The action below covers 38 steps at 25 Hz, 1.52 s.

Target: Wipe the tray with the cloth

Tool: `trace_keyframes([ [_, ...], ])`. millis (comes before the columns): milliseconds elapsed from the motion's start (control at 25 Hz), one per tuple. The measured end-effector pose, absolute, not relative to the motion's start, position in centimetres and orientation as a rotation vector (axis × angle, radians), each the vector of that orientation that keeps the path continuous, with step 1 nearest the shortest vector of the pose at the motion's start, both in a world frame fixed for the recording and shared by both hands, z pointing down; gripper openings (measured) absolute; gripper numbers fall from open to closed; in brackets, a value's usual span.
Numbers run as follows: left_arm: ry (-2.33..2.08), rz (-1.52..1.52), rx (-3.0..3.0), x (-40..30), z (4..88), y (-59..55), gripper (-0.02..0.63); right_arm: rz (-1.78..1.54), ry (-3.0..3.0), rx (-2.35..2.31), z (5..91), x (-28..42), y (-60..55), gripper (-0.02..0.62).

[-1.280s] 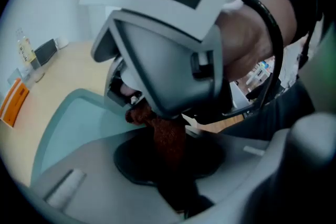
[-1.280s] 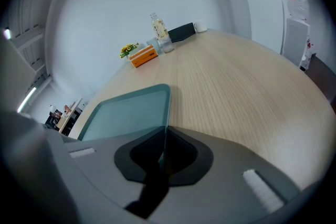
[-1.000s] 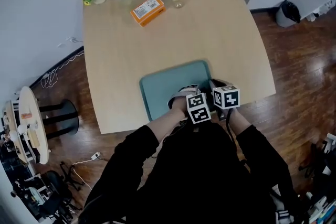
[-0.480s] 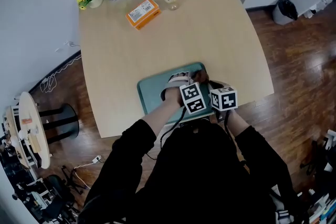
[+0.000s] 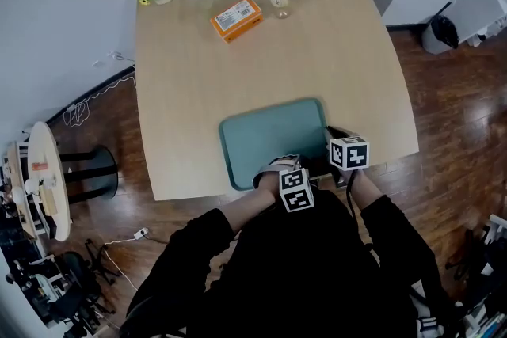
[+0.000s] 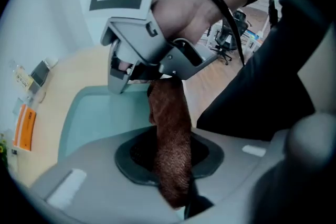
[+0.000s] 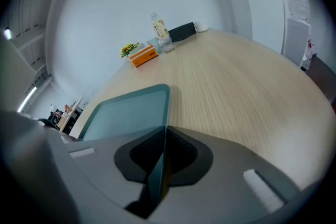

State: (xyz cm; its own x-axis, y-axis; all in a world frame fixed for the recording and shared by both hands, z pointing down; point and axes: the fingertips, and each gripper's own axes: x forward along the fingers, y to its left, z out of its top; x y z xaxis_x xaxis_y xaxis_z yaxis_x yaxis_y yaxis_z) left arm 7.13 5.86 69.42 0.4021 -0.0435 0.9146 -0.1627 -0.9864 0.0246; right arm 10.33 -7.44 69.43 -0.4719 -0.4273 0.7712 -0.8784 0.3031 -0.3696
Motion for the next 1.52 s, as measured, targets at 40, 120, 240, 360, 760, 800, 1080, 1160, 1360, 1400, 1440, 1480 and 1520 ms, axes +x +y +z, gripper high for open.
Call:
trace_keyframes([
  [40, -0.212, 1.671, 2.541, 6.7, 69.4, 4.9, 0.065, 1.083, -2.031, 1.155, 69.4, 10.3, -7.4, 0.017],
  [120, -0.292, 1.72, 2.547, 5.3, 69.4, 1.6, 0.066, 1.083, -2.031, 1.152, 69.4, 10.2, -7.5, 0.017],
  [240, -0.434, 1.793, 2.515, 1.7, 69.3, -5.8, 0.066, 1.08, -2.035, 1.149, 69.4, 10.1, -7.6, 0.017],
  [360, -0.506, 1.811, 2.438, -1.8, 69.2, -11.3, 0.066, 1.071, -2.037, 1.149, 69.5, 10.1, -7.7, 0.017],
  [760, -0.276, 1.755, 2.519, 1.4, 69.0, -0.3, 0.066, 1.079, -2.037, 1.146, 69.7, 10.5, -7.5, 0.017],
  [800, -0.199, 1.733, 2.533, 1.9, 69.0, 2.5, 0.066, 1.079, -2.036, 1.147, 69.6, 10.6, -7.4, 0.017],
  [1080, -0.16, 1.613, 2.544, 0.7, 69.6, 6.8, 0.063, 1.073, -2.033, 1.153, 69.5, 10.6, -7.7, 0.015],
  [1160, -0.236, 1.693, 2.543, -1.6, 69.8, 3.3, 0.064, 1.062, -2.033, 1.149, 69.5, 10.5, -7.7, 0.015],
  [1360, -0.477, 1.893, 2.425, -8.6, 69.9, -8.5, 0.064, 1.042, -2.034, 1.151, 69.4, 10.2, -7.7, 0.015],
  [1400, -0.486, 1.886, 2.4, -9.4, 69.7, -9.6, 0.06, 1.042, -2.032, 1.152, 69.5, 10.2, -7.7, 0.016],
  [1440, -0.494, 1.858, 2.384, -9.8, 69.6, -10.1, 0.063, 1.043, -2.03, 1.154, 69.5, 10.1, -7.8, 0.017],
  [1480, -0.512, 1.828, 2.381, -9.9, 69.5, -10.1, 0.064, 1.045, -2.029, 1.157, 69.6, 10.1, -7.8, 0.017],
  [1520, -0.538, 1.816, 2.389, -10.0, 69.5, -9.9, 0.064, 1.048, -2.027, 1.161, 69.7, 10.2, -7.9, 0.017],
])
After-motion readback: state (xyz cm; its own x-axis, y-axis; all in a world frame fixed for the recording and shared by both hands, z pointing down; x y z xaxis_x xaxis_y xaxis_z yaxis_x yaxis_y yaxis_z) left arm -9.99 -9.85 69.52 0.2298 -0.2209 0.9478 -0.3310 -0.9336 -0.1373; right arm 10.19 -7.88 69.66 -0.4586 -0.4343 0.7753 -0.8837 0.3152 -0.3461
